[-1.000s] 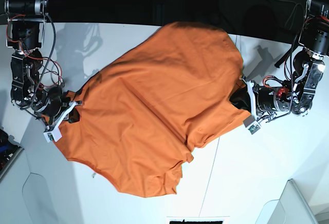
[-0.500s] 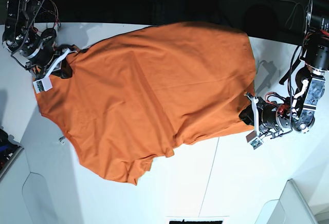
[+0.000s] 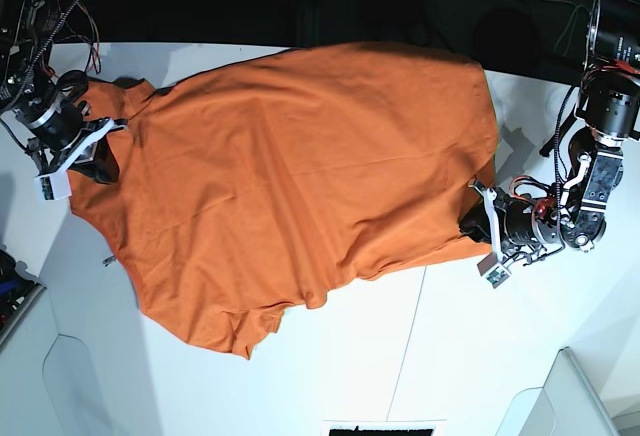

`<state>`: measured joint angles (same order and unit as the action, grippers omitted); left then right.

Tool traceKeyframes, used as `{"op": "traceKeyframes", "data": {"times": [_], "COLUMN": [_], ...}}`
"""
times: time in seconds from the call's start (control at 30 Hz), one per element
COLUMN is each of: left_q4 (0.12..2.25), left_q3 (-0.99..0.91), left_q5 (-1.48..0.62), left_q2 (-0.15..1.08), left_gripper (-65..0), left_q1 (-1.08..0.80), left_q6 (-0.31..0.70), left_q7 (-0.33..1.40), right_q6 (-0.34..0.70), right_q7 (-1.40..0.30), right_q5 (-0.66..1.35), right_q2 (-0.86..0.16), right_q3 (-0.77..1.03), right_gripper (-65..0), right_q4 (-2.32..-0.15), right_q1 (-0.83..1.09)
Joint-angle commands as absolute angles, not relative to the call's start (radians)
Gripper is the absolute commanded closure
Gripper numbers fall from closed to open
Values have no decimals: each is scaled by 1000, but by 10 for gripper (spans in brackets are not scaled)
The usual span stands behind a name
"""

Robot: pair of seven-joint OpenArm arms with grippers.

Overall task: Layout the t-shirt on the table in an organized manner, then fold the t-shirt properly
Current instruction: 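Pull the shirt edges apart with both grippers to spread it flat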

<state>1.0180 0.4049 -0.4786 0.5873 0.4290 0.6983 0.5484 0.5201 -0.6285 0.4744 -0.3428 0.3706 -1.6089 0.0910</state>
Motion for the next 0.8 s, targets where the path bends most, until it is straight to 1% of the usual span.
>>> {"op": "traceKeyframes", "data": {"times": [0.0, 0.17, 0.2, 0.33, 0.43, 0.57, 0.77], "left_q4": [1000, 863, 838, 745, 703, 698, 699], "left_q3": [399, 399, 399, 399, 399, 399, 399], "left_q5": [-457, -382, -359, -292, -252, -246, -260], "left_q2": [586, 525, 514, 501, 496, 497, 522], "left_gripper": [-155, -155, -155, -155, -155, -155, -155], "left_q1": [458, 524, 540, 606, 660, 719, 763], "left_q6": [698, 698, 689, 596, 577, 541, 573], "left_q7": [546, 530, 518, 462, 429, 456, 487], "right_q6": [521, 521, 521, 520, 520, 520, 520], "right_q7": [-619, -630, -630, -632, -638, -638, -665], "right_q5": [467, 459, 459, 461, 460, 461, 460], "right_q2": [-352, -349, -349, -348, -349, -348, -349], "right_q3": [377, 380, 380, 380, 380, 380, 381], "right_gripper": [0, 0, 0, 0, 0, 0, 0], "right_q4": [-1612, -1610, -1610, -1610, -1610, -1610, -1610], "right_q1": [94, 128, 136, 162, 164, 164, 164]}}
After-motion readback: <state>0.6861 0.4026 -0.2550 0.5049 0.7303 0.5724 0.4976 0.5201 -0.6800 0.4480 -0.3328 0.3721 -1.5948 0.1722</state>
